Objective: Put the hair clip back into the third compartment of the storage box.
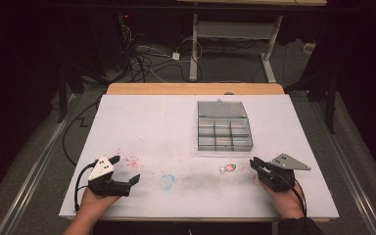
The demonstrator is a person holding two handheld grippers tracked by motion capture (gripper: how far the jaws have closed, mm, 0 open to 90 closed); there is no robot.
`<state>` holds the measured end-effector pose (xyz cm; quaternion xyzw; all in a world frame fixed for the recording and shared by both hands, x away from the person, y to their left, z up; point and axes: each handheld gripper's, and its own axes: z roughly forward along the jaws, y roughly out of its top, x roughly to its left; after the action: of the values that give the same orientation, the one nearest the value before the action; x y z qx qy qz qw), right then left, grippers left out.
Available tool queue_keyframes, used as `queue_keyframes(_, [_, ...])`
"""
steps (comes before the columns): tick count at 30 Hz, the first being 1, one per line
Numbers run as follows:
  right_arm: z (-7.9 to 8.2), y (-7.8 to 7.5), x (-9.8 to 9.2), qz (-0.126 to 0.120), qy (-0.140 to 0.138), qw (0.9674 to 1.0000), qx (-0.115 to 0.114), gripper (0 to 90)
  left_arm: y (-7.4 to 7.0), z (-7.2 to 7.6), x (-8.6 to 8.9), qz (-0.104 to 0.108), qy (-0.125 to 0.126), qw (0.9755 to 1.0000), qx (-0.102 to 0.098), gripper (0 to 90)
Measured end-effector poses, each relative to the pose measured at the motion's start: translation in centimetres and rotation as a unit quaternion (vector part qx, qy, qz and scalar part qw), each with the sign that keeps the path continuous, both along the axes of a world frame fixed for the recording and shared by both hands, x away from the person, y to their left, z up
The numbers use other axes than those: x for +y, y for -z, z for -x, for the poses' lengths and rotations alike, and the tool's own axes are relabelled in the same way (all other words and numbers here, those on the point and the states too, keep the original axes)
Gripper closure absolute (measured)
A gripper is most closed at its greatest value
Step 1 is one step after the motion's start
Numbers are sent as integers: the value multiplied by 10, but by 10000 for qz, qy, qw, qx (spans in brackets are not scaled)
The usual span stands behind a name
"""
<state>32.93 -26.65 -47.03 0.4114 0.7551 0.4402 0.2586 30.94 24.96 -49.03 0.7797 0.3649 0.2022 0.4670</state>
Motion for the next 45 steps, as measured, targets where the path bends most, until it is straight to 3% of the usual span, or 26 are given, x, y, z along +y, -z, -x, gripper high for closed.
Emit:
queue_keyframes(6, [-5, 0, 8, 28, -131, 9999, 66, 900, 0, 0, 0, 5, 7, 10000, -7, 0])
queue_keyframes(18, [-17, -1, 28, 170, -380, 9990, 149, 900, 0, 0, 0, 12, 14, 10000, 9, 0])
queue_keyframes(25, [-29, 1, 41, 209, -451, 9979, 420, 900, 0, 0, 1, 49, 34, 10000, -2, 0])
queue_keyframes(32, [-38, 8, 50, 510, -475, 9948, 745, 900, 0, 0, 1, 31, 67, 10000, 9, 0])
queue_keyframes(35, [-41, 11, 48, 523, -422, 9937, 891, 900, 0, -2, 1, 40, 129, 9999, 64, 0])
queue_keyframes(38, [-42, 11, 49, 631, -406, 9933, 877, 900, 0, -3, 0, 8, 203, 9997, 140, 0])
queue_keyframes(45, [-45, 11, 49, 673, -427, 9920, 977, 900, 0, -2, 0, 7, 139, 9999, 84, 0])
